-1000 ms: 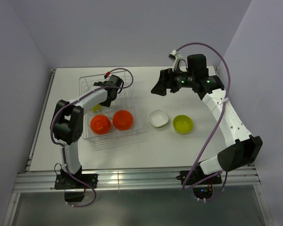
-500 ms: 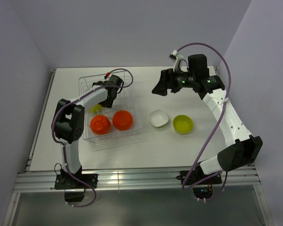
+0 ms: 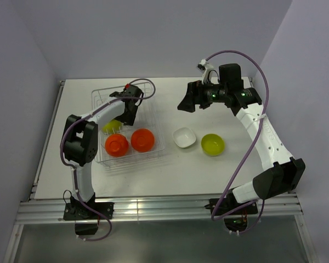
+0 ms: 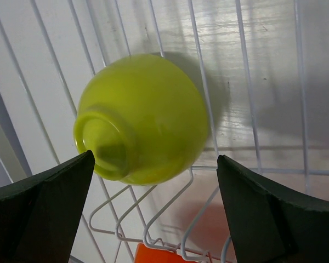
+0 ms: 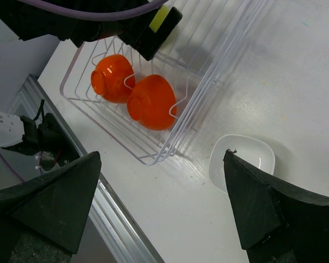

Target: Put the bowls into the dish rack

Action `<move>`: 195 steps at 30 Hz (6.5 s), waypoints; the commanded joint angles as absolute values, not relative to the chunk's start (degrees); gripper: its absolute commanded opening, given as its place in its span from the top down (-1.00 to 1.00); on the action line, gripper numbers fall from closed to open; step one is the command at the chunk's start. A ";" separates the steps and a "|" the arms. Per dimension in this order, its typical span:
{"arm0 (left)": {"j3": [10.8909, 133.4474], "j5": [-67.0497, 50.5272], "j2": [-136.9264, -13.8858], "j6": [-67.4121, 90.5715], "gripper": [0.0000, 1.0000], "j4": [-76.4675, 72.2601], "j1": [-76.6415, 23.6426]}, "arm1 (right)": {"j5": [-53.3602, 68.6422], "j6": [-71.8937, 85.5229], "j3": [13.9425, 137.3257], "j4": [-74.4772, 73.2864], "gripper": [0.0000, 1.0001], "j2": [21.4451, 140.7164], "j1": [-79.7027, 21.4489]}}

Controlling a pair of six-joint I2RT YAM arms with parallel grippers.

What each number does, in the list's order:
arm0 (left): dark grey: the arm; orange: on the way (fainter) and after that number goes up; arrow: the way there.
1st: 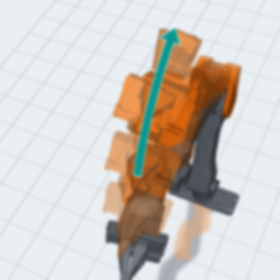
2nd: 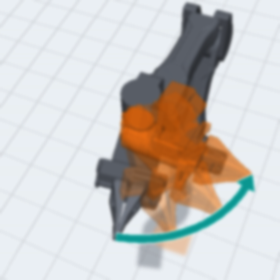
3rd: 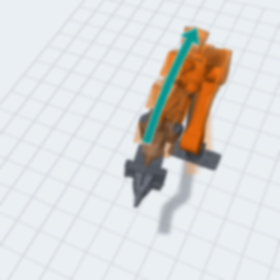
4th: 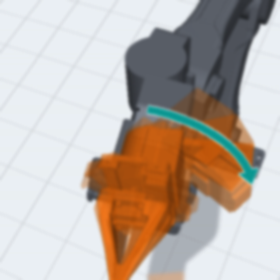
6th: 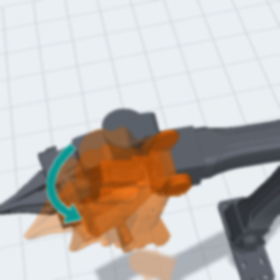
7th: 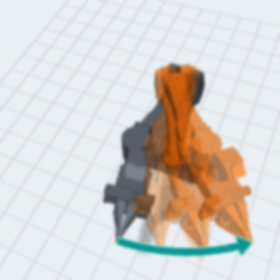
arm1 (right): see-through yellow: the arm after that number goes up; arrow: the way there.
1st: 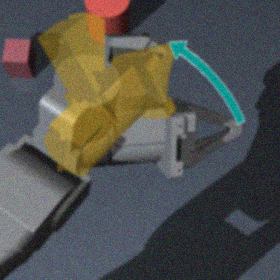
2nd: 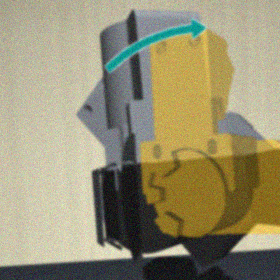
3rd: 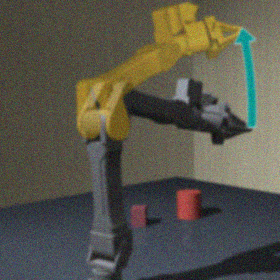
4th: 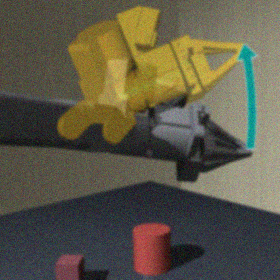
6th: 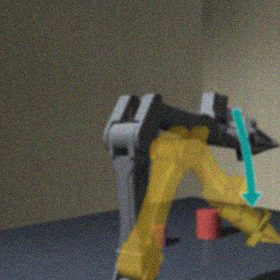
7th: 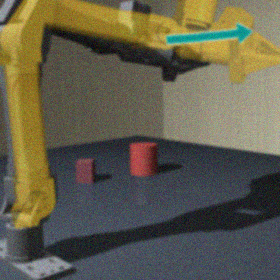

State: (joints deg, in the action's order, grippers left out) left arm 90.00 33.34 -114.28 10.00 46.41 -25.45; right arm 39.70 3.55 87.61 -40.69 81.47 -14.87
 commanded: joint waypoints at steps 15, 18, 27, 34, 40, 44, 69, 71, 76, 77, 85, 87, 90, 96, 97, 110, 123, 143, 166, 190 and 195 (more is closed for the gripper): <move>90.10 -13.08 -85.03 0.88 -0.99 32.37 -19.25 | 32.89 -14.74 92.55 -59.74 -0.79 85.60 -10.90; 87.98 -19.40 -80.35 1.23 -0.99 30.33 -18.99 | 28.31 -15.82 90.53 -60.90 -0.63 87.27 -10.20; 79.90 -34.19 -71.82 8.35 -0.99 24.53 -18.02 | 24.00 -12.49 83.94 -56.26 -0.29 94.39 -11.86; 76.38 -32.25 -68.82 8.79 -0.99 24.87 -17.84 | 19.87 -10.90 82.27 -50.89 -0.22 100.63 -15.20; 73.92 -31.55 -67.59 9.32 -0.99 24.26 -17.58 | 17.93 -10.20 80.95 -47.73 -0.15 104.23 -16.87; 73.39 -31.11 -67.85 9.40 -0.99 24.43 -17.40 | 16.88 -9.76 80.42 -46.50 -0.11 106.08 -17.67; 73.56 -36.29 -69.96 10.71 -0.99 24.43 -17.23 | 15.89 -11.51 77.87 -41.75 1.00 104.00 -18.82; 74.53 -34.12 -70.57 12.65 -0.99 23.65 -17.40 | 20.45 -10.99 79.00 -42.18 1.00 101.18 -17.15; 77.08 -28.74 -72.24 18.88 -0.99 22.51 -18.19 | 35.49 -4.94 81.30 -39.03 1.00 91.69 -8.71; 77.08 -28.22 -72.33 19.94 -0.99 20.76 -18.54 | 37.77 -1.88 81.99 -38.33 1.00 90.63 -7.83; 77.60 -25.31 -74.79 29.96 -0.99 10.46 -26.70 | 52.01 18.88 79.37 -20.14 1.00 84.99 -6.59; 78.13 -28.02 -77.25 33.99 -0.99 8.37 -27.86 | 53.96 22.40 79.54 -17.68 1.00 85.60 -6.77; 77.70 -30.66 -79.01 38.74 -0.99 5.55 -28.65 | 55.46 25.22 78.49 -15.30 1.00 85.35 -6.86; 76.99 -31.91 -80.24 42.02 -0.99 1.58 -29.97 | 54.14 22.85 77.78 -16.88 1.00 84.11 -8.78; 77.08 -31.64 -80.42 42.01 -0.99 1.41 -30.49 | 53.88 22.24 77.78 -17.22 1.00 84.11 -9.14; 75.32 -29.98 -81.39 43.42 -0.99 1.58 -31.38 | 52.47 19.95 79.63 -19.69 1.00 84.46 -12.39; 73.83 -31.55 -81.21 45.61 -0.66 0.53 -31.38 | 50.28 18.63 79.45 -20.83 1.00 83.85 -13.36; 73.12 -31.99 -80.07 46.23 0.99 -0.88 -31.38 | 49.75 16.79 80.60 -22.77 0.71 84.90 -14.85; 80.15 -0.91 -80.68 27.28 1.00 17.21 -22.15 | 45.79 13.71 82.70 -27.51 -1.00 82.44 -12.92; 92.89 36.20 -107.75 -8.26 1.00 20.21 -26.89 | 44.56 10.90 82.79 -30.85 -1.00 82.97 -12.30; 94.04 39.89 -111.70 -10.36 1.00 19.69 -27.16 | 44.91 10.55 82.79 -31.20 -1.00 83.41 -12.22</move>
State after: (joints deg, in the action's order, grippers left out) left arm 91.05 34.59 -110.72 -7.27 21.30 -27.16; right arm 44.64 11.86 80.49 -31.14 84.90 -12.73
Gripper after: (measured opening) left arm 0.598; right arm 0.997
